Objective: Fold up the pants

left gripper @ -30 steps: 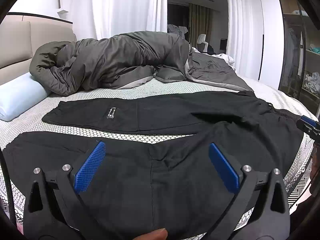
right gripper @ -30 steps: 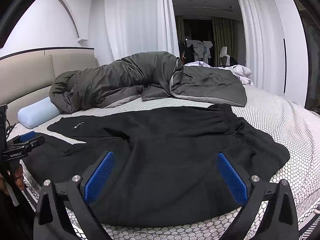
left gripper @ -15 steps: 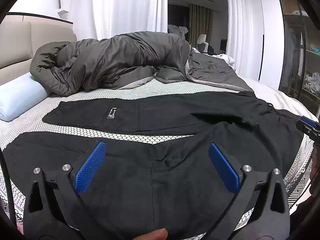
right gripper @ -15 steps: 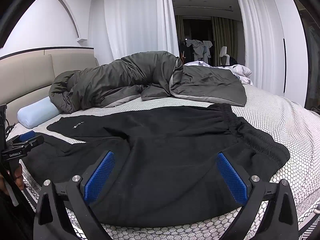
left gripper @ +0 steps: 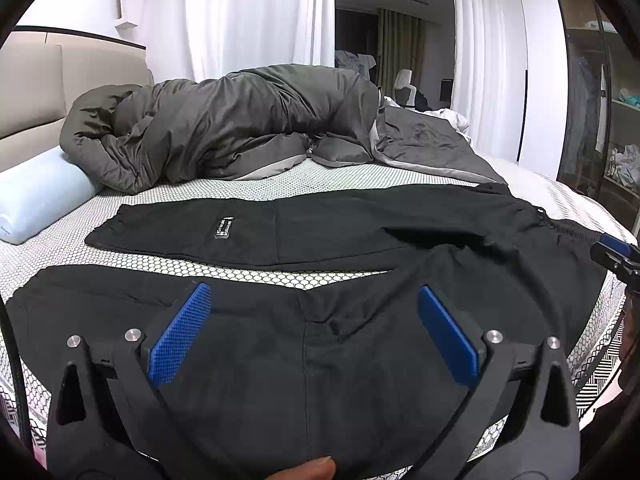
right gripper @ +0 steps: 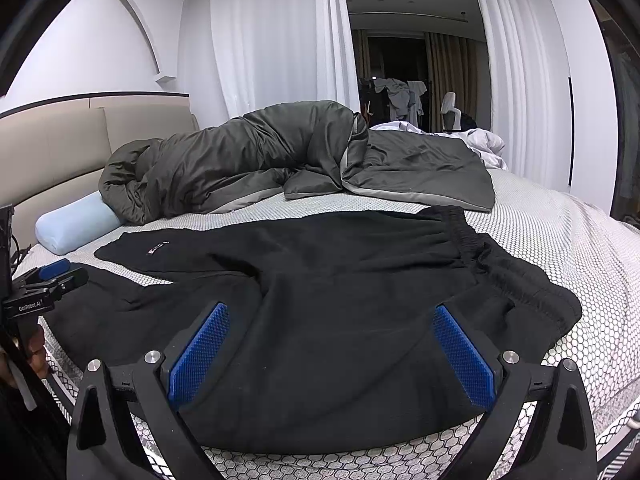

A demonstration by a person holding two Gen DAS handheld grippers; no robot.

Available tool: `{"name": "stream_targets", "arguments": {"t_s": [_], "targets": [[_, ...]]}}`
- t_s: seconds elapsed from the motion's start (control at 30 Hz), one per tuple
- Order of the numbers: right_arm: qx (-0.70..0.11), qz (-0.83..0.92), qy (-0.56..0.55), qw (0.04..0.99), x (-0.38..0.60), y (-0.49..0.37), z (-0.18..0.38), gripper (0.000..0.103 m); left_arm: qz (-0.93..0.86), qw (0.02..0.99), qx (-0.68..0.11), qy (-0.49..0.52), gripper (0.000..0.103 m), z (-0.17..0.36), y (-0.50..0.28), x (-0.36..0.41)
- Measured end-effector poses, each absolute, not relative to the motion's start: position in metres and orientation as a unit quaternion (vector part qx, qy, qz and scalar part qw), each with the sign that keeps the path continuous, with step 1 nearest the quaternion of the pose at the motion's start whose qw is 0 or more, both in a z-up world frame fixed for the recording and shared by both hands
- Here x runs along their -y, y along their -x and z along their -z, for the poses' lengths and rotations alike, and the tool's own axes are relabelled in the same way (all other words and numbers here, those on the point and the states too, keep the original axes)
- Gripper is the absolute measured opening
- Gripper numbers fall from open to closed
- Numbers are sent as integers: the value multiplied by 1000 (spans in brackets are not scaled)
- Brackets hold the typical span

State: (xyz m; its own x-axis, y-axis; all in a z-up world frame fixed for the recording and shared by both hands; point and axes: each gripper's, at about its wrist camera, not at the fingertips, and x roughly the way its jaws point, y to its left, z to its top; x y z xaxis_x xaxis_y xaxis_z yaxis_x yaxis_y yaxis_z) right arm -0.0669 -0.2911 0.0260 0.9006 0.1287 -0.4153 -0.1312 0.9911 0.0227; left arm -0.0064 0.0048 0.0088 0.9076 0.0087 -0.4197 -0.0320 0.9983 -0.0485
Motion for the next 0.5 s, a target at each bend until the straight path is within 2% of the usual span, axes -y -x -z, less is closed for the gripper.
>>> {"name": "stream_targets", "arguments": {"t_s": [0.5], "targets": [[-242,-78,-19,967,292,55,-19,103,-9,977,-213,32,103,-11,8,-6]]}}
